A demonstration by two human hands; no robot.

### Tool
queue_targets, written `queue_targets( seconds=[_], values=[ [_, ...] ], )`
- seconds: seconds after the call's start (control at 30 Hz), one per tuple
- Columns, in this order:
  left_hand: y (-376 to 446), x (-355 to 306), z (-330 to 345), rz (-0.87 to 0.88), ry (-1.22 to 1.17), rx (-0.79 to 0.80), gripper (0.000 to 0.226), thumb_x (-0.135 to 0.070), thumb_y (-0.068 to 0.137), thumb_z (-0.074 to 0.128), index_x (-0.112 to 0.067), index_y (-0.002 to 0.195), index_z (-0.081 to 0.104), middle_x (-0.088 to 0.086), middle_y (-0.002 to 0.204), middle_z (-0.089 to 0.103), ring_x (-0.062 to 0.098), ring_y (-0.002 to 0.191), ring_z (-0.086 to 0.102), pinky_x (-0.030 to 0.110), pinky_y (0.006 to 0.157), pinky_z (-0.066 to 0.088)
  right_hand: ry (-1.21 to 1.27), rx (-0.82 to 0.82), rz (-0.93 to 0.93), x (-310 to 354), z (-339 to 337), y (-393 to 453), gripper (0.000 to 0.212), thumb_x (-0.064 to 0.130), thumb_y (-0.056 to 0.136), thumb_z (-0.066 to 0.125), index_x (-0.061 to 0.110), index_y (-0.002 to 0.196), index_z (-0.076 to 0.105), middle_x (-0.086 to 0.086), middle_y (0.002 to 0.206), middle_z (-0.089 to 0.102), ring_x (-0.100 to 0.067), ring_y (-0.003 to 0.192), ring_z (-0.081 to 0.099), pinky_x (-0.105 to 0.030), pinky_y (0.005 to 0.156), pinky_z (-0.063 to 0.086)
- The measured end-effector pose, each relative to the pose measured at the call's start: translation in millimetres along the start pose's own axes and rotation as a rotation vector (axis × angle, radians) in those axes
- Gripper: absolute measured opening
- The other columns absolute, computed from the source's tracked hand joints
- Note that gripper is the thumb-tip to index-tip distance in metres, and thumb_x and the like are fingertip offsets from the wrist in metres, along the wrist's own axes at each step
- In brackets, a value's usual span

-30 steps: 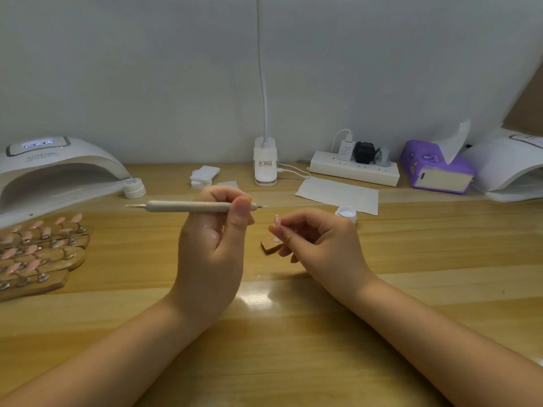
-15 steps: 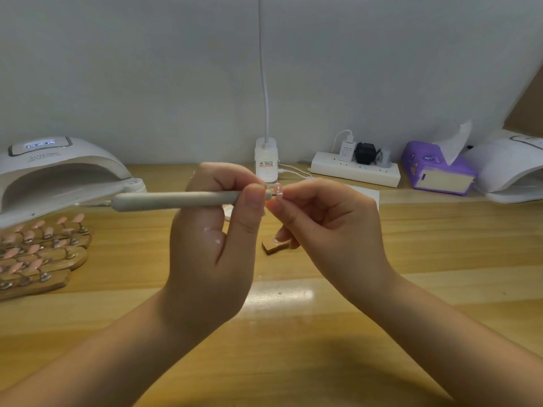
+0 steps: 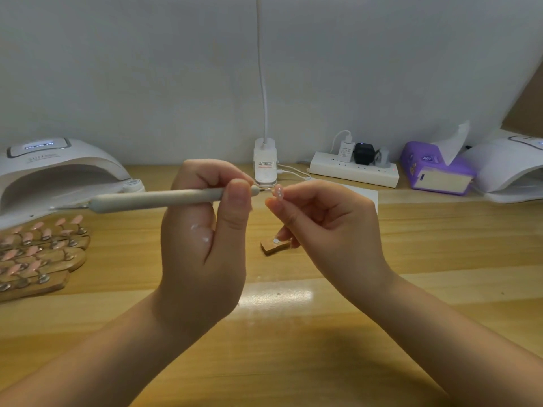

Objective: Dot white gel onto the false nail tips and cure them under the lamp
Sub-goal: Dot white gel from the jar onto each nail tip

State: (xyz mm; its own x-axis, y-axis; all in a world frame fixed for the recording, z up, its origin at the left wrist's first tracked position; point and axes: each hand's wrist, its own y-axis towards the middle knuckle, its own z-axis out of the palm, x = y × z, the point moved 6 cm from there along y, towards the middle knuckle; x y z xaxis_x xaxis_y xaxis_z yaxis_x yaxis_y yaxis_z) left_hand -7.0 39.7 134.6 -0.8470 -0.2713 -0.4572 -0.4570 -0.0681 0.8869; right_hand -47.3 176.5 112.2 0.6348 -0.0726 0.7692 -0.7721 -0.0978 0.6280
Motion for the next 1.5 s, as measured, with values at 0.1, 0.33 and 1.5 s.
queue_targets(
  seconds=[0.1,0.33,1.5],
  values=[
    [0,2,-1,-0.027,-0.01,-0.016,0.012,-0.016,0.097,0.039,-0.025,0.096,0.046,0.004,0.081,0.053,0.021,0.071,0.052,0.03,0.067,0.047,-0.012,-0.004,-0.013,-1,-1,1,0.008,0.013,0.08,0.072,0.012,0.089,0.07,0.001,0.073,0.07,-0.016,0.057,0.068,-0.03,0.051,0.056],
    [0,10,-4,-0.113,-0.049,-0.061,0.011,-0.013,0.099,0.04,-0.02,0.095,0.047,0.003,0.078,0.052,0.02,0.072,0.052,0.024,0.069,0.046,-0.038,-0.024,-0.035,-6,-5,3,0.011,0.014,0.084,0.069,0.01,0.093,0.07,0.004,0.075,0.069,-0.014,0.061,0.068,-0.027,0.051,0.055],
    [-34,85,2,-0.165,0.376,0.147,0.012,-0.017,0.085,0.064,-0.013,0.094,0.072,-0.005,0.09,0.068,0.016,0.089,0.062,0.028,0.083,0.045,-0.642,0.161,0.251,-87,8,-4,0.019,0.034,0.086,0.069,0.018,0.085,0.078,0.003,0.073,0.071,-0.009,0.084,0.064,-0.038,0.115,0.025]
  ],
)
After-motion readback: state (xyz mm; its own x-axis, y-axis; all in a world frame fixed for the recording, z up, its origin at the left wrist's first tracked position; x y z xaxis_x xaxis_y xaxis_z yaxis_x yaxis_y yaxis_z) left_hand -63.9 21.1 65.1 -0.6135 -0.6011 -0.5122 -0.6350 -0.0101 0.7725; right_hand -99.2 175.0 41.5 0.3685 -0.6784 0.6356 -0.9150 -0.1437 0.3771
